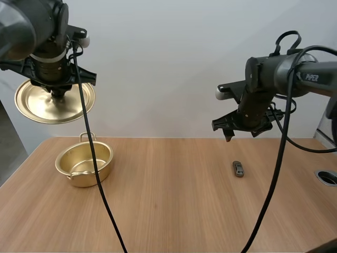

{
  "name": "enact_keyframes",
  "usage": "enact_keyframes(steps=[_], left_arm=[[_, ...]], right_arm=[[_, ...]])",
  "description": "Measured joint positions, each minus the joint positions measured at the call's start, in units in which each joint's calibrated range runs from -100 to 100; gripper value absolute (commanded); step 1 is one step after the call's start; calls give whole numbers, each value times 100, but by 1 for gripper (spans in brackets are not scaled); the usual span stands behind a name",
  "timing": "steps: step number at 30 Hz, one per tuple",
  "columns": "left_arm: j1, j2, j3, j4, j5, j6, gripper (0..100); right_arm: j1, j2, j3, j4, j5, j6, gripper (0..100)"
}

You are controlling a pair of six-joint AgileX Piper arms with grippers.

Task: Open the pot, put the car inside, and close it

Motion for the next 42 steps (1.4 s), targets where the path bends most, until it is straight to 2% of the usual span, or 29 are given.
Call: enact_keyframes(steps=[13,23,34,42], left_arm=[[0,-1550,0,-389,383,581,0],[0,-1908,0,-389,1087,590,0],[0,-1908,0,-389,1087,590,0],[0,-1908,0,-417,1087,590,0]], right_arm=[[0,763,0,313,-521,27,100],[0,1472,0,262,-1012,39,100],[-110,2420,0,-840,-1478,859,100],[-443,2660,0,-893,-2288,886,100]])
